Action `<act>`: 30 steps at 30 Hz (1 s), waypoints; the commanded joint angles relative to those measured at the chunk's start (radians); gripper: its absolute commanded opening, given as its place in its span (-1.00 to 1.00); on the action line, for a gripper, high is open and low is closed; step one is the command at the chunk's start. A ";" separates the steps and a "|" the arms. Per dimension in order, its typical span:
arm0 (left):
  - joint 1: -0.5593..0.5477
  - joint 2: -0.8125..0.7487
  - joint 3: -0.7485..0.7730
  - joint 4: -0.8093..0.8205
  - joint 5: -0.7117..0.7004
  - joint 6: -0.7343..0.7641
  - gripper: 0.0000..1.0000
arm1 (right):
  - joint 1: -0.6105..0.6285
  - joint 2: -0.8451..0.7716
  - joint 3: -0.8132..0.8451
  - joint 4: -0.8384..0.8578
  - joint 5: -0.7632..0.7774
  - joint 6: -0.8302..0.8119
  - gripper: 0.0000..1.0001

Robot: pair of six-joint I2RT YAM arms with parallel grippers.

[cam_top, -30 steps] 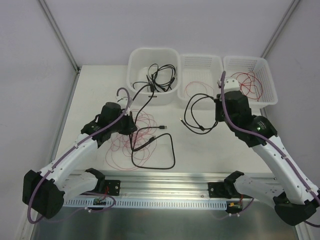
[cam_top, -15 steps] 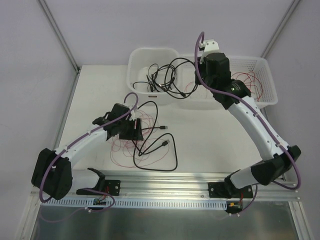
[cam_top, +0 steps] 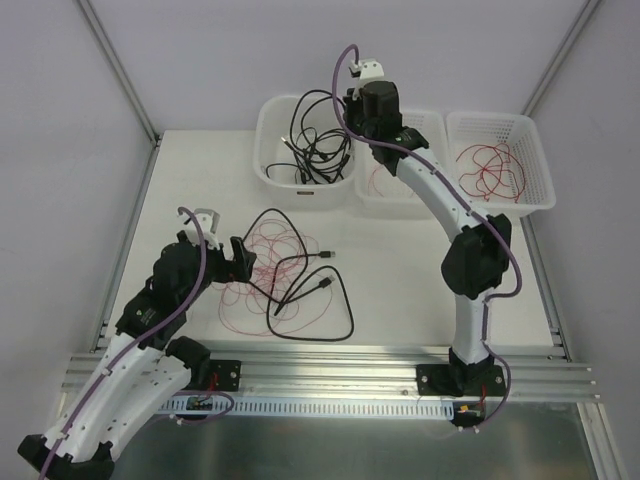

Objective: Untangle the cables

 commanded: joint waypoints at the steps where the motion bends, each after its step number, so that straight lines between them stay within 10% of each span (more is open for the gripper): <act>1: 0.010 -0.039 -0.064 0.037 -0.067 0.030 0.84 | -0.006 0.087 0.111 0.095 -0.061 0.025 -0.88; 14: 0.010 0.074 -0.040 0.071 0.223 0.114 0.85 | -0.019 0.003 0.055 0.076 -0.104 0.000 0.78; 30: -0.266 0.288 0.060 0.100 0.214 0.110 0.80 | -0.019 -0.895 -0.770 -0.172 -0.130 -0.060 0.99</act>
